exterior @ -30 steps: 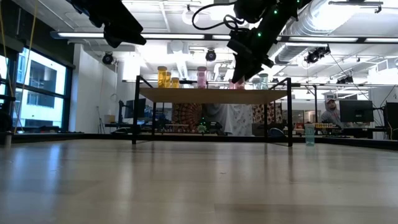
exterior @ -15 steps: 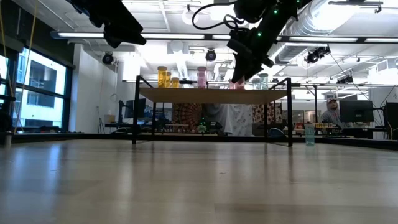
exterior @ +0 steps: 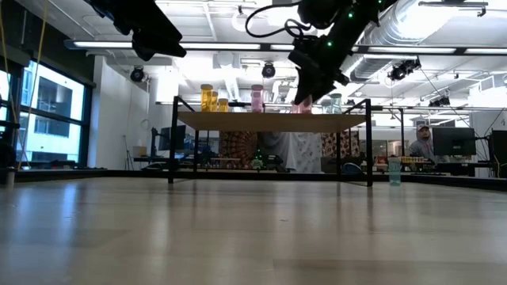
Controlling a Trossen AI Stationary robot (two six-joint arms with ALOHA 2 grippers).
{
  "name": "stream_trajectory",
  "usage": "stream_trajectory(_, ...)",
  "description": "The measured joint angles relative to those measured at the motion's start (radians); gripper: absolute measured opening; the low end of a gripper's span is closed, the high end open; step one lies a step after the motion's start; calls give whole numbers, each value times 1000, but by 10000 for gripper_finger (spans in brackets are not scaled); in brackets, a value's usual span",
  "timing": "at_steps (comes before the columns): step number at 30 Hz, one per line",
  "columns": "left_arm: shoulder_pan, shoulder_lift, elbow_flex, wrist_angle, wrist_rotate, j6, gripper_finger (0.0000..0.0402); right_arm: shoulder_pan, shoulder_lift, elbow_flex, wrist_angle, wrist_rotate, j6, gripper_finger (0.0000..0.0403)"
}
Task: Pick and place medicine bottles onto shelf by color
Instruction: Put the red pill bottle on the shelf aligned with the other red pill bottles, then put the blue pill bottle on the shelf aligned with the other blue pill bottles
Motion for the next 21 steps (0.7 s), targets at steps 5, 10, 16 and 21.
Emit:
stream_trajectory(5, 0, 0, 0, 0, 0, 0, 196, 0, 0, 0, 30, 0, 3, 179)
stream_trajectory(10, 0, 0, 0, 0, 0, 0, 196, 0, 0, 28, 13, 0, 3, 186)
stream_trajectory(16, 0, 0, 0, 0, 0, 0, 196, 0, 0, 115, -62, 0, 0, 186)
stream_trajectory(21, 0, 0, 0, 0, 0, 0, 196, 0, 0, 208, -153, 36, -19, 186)
